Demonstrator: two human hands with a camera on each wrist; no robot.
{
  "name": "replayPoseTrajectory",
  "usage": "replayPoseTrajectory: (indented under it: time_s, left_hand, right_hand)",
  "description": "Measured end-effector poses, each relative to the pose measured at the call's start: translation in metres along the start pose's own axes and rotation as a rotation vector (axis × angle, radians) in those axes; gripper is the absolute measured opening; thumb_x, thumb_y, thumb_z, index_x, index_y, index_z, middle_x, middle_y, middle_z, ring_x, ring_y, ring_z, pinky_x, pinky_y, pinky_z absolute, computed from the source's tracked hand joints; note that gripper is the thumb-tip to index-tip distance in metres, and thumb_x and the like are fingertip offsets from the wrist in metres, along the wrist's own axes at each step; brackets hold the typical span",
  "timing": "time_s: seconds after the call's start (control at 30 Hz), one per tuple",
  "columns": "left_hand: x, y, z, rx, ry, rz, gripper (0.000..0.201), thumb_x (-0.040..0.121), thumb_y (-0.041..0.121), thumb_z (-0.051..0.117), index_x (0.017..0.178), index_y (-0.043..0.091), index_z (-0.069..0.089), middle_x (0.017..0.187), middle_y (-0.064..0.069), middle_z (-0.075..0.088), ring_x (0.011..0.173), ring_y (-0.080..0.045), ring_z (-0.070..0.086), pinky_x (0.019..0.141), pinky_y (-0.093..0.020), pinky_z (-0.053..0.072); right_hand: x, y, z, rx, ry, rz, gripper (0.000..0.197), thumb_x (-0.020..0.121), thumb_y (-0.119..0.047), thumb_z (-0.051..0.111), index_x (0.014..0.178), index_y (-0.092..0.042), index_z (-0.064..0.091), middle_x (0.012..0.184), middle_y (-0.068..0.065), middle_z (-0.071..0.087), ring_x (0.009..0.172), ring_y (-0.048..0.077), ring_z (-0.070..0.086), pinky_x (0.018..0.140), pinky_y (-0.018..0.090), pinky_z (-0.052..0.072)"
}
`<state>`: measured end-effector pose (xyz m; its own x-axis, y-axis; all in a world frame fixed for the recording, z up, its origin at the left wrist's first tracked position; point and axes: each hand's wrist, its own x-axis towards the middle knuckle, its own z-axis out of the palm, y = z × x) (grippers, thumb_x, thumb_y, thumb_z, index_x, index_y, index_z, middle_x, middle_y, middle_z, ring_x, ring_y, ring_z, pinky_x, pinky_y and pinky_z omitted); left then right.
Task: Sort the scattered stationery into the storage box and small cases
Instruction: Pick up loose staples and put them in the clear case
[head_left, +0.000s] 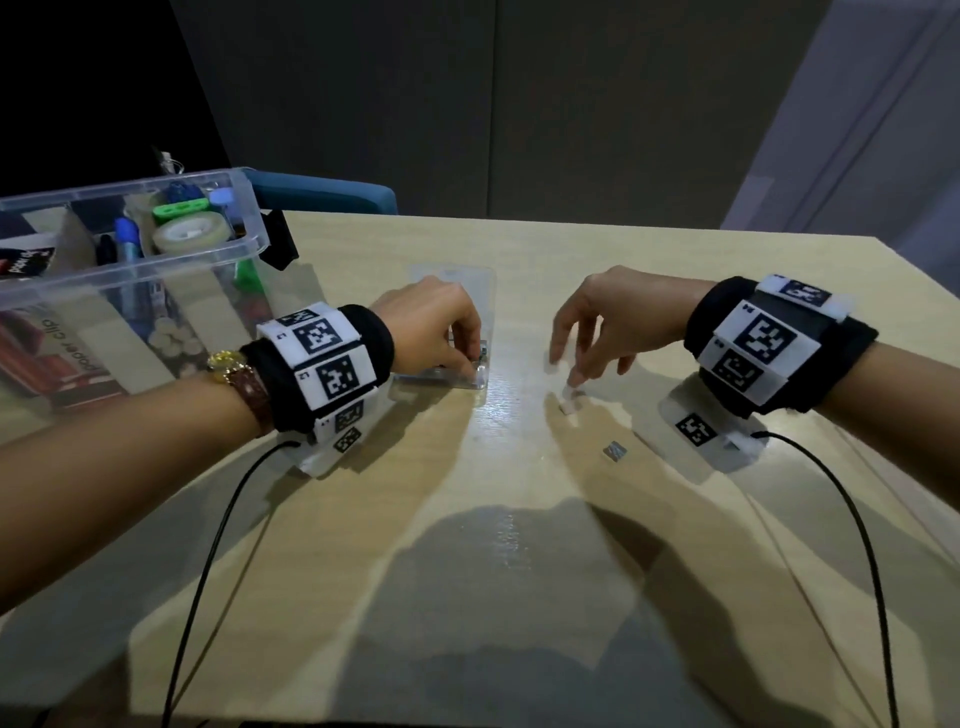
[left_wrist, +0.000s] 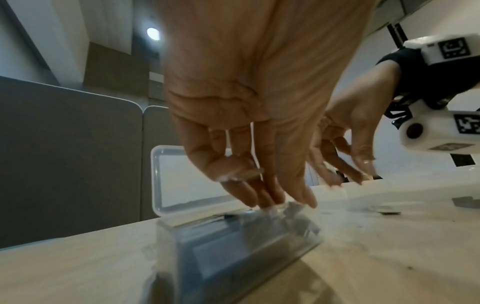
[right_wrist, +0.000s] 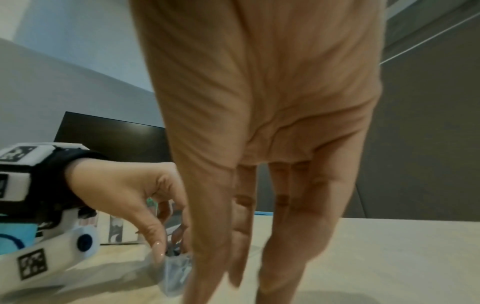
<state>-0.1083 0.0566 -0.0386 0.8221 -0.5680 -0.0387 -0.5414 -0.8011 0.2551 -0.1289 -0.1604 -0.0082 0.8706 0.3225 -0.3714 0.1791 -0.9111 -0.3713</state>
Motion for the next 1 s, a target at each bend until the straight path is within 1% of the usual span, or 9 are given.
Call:
replayPoseTrajectory:
  time_s: [0.1, 0.2, 0.3, 0.4, 0.57, 0.67, 0.77, 0.9, 1.0]
  left_hand:
    - [0.001, -0.001, 0.002, 0.002, 0.009, -0.006, 0.013, 0.081, 0.032, 0.076, 0.089, 0.022, 0.075, 0.081, 0.013, 0.061, 0.075, -0.007, 0.056, 0.06, -0.024, 0.042]
    - [0.0, -0.006, 0.002, -0.052, 0.024, -0.005, 0.011, 0.083, 0.028, 0.074, 0.088, 0.019, 0.076, 0.086, 0.006, 0.068, 0.079, -0.011, 0.06, 0.071, -0.032, 0.052]
    - [-0.004, -0.011, -0.003, -0.124, 0.059, -0.001, 0.011, 0.085, 0.024, 0.072, 0.091, 0.016, 0.076, 0.091, 0.003, 0.07, 0.079, -0.008, 0.06, 0.077, -0.03, 0.053]
    - [-0.007, -0.019, -0.012, -0.23, 0.178, -0.044, 0.011, 0.088, 0.021, 0.068, 0.096, 0.015, 0.073, 0.09, 0.006, 0.068, 0.08, -0.003, 0.06, 0.065, -0.015, 0.049]
    - [-0.005, -0.044, -0.016, -0.499, 0.47, -0.334, 0.022, 0.091, 0.02, 0.065, 0.112, 0.013, 0.066, 0.102, -0.006, 0.065, 0.089, -0.016, 0.062, 0.062, -0.026, 0.053]
    - [-0.003, -0.047, -0.011, -0.673, 0.304, -0.479, 0.043, 0.091, 0.02, 0.065, 0.13, 0.009, 0.05, 0.115, -0.012, 0.058, 0.094, -0.019, 0.061, 0.061, -0.023, 0.052]
    - [-0.003, -0.043, -0.008, -0.716, 0.177, -0.55, 0.051, 0.091, 0.02, 0.064, 0.137, 0.01, 0.043, 0.121, -0.011, 0.056, 0.092, -0.018, 0.06, 0.059, -0.024, 0.054]
    - [-0.004, -0.039, -0.005, -0.767, 0.055, -0.552, 0.047, 0.094, 0.017, 0.059, 0.138, 0.01, 0.043, 0.121, -0.011, 0.055, 0.098, -0.021, 0.059, 0.068, -0.032, 0.057]
    - [-0.008, -0.038, -0.007, -0.83, 0.035, -0.535, 0.037, 0.095, 0.009, 0.056, 0.13, 0.012, 0.046, 0.109, -0.009, 0.059, 0.094, -0.02, 0.061, 0.071, -0.034, 0.058]
  right_hand:
    - [-0.016, 0.003, 0.005, -0.088, -0.157, 0.103, 0.038, 0.062, -0.037, 0.089, 0.085, -0.012, 0.071, 0.073, 0.0, 0.075, 0.067, 0.009, 0.072, 0.057, 0.019, 0.052]
    - [-0.021, 0.008, 0.022, -0.145, -0.26, 0.165, 0.043, 0.061, -0.037, 0.091, 0.084, -0.007, 0.071, 0.069, 0.002, 0.074, 0.065, 0.012, 0.072, 0.057, 0.02, 0.053]
    - [-0.019, 0.014, 0.031, -0.13, -0.232, 0.147, 0.027, 0.066, -0.027, 0.089, 0.078, -0.008, 0.075, 0.067, 0.003, 0.074, 0.067, 0.013, 0.072, 0.06, 0.02, 0.054]
    - [-0.02, 0.013, 0.029, -0.091, -0.256, 0.115, 0.014, 0.072, -0.017, 0.085, 0.078, -0.008, 0.076, 0.07, 0.004, 0.074, 0.067, 0.011, 0.071, 0.058, 0.018, 0.052]
    - [-0.011, -0.005, 0.025, 0.086, -0.023, -0.079, 0.009, 0.079, -0.012, 0.078, 0.087, -0.013, 0.075, 0.076, 0.0, 0.075, 0.073, 0.01, 0.073, 0.058, 0.017, 0.054]
    - [0.007, -0.027, 0.023, 0.206, 0.19, -0.162, 0.01, 0.082, -0.011, 0.075, 0.092, -0.01, 0.074, 0.079, 0.002, 0.074, 0.072, 0.011, 0.072, 0.06, 0.016, 0.056]
    - [0.026, -0.044, 0.023, 0.124, 0.342, -0.198, 0.014, 0.083, -0.012, 0.076, 0.096, -0.008, 0.074, 0.083, 0.003, 0.072, 0.065, 0.009, 0.069, 0.059, 0.015, 0.055]
    - [0.038, -0.053, 0.027, 0.007, 0.306, -0.195, 0.018, 0.09, -0.015, 0.068, 0.107, -0.008, 0.073, 0.09, 0.003, 0.071, 0.071, 0.011, 0.07, 0.065, 0.02, 0.059]
    - [0.038, -0.047, 0.023, 0.08, 0.419, -0.151, 0.016, 0.093, -0.008, 0.061, 0.102, -0.005, 0.074, 0.086, 0.005, 0.073, 0.073, 0.015, 0.072, 0.066, 0.025, 0.06]
